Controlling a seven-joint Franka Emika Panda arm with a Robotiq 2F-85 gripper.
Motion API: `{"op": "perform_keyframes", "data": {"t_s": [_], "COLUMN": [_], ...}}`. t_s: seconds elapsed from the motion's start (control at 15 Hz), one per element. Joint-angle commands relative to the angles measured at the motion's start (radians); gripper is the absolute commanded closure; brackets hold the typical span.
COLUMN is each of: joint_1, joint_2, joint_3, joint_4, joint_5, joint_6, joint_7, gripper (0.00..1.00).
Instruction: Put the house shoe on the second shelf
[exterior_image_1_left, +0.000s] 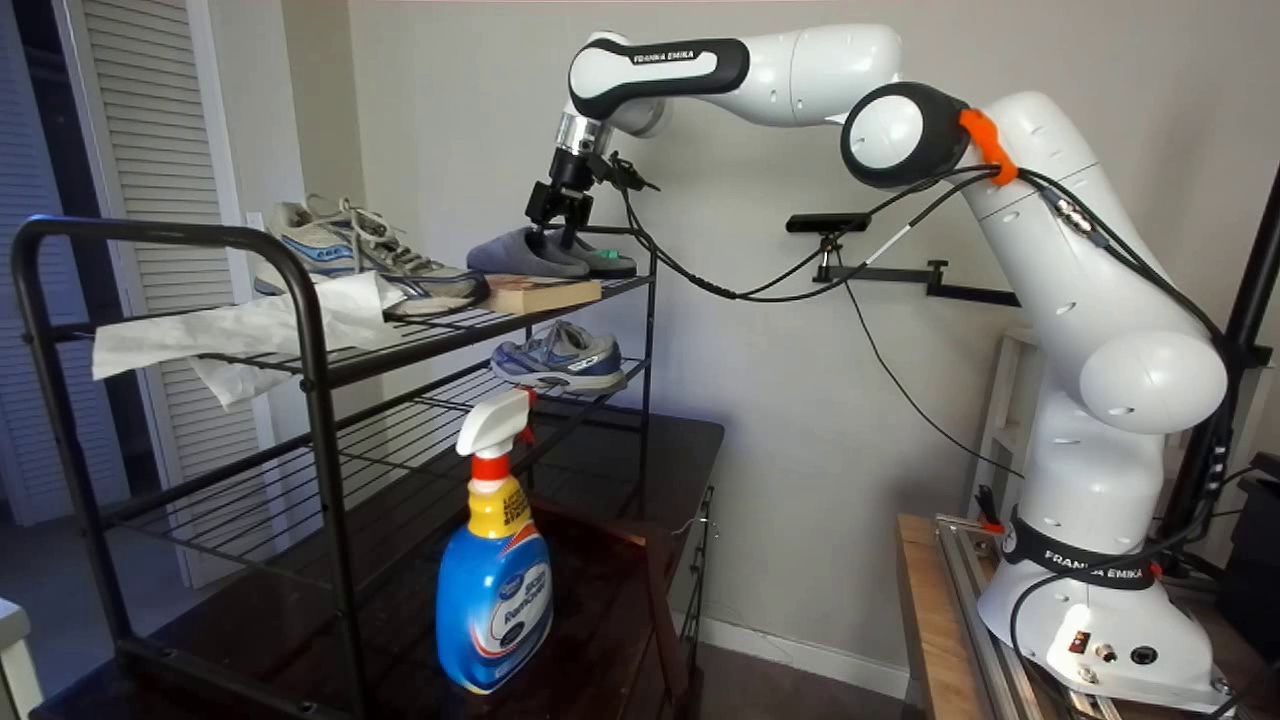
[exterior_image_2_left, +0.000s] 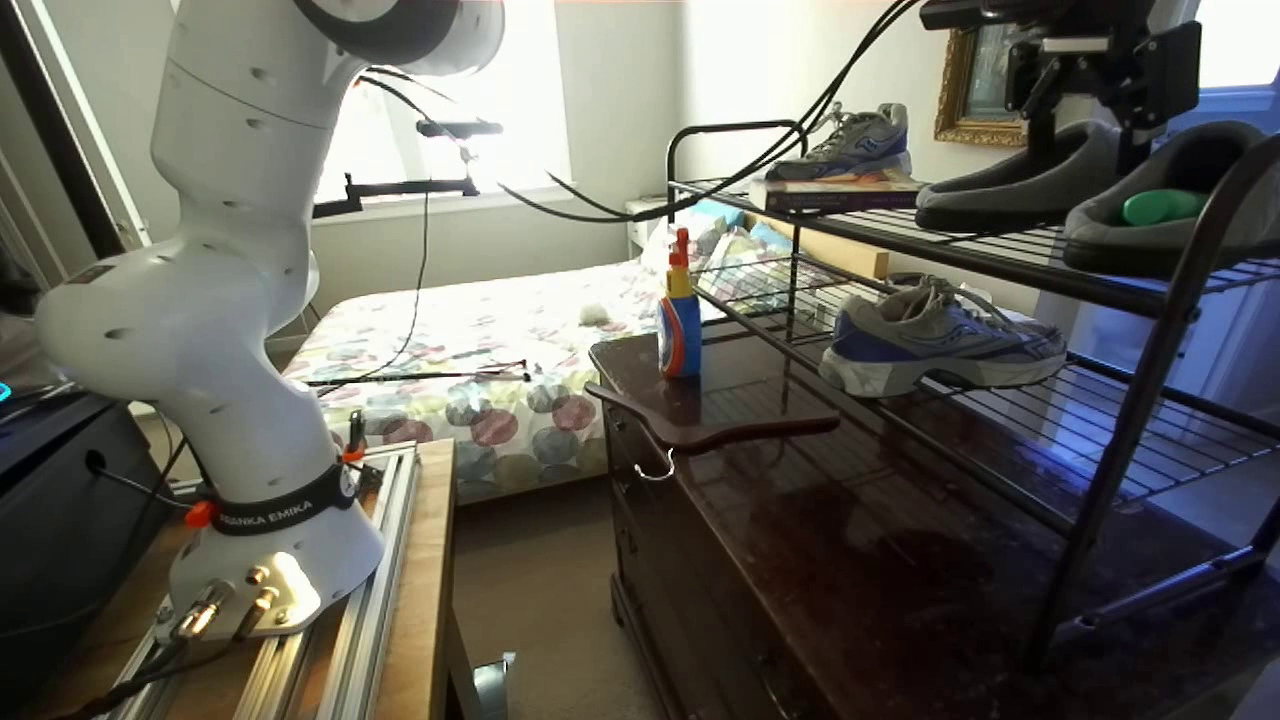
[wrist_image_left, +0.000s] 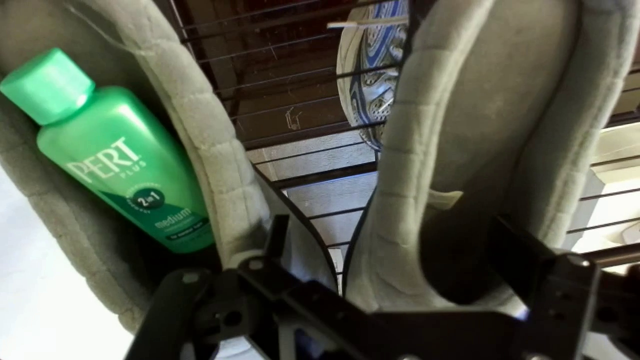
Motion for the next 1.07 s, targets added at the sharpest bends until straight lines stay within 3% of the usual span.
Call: {"op": "perform_keyframes", "data": {"t_s": [0.0,0.2,0.4,0.53,0.67,1.0], "joint_1": [-0.014,0.001,0.026,0.040,0.051,0.064], "joint_2": [0.022,0.027,0.037,0.047,0.054,0.057], "joint_3": [0.018,0.018,0.008,0.001,-0.005,-0.021], "joint_4": [0.041,0.033,0.027,0.024,0.019,0.002], "joint_5": [0.035,0.028,0.001,-0.007,-0.012,-0.023], "joint_6": [-0.034,0.008,0.084,0.146,0.193,0.253], "joint_7": [-0.007,0.026,0.073,0.109,0.136,0.185], "gripper": [0.00,0.00,0.10,0.34,0.42,0.78]}}
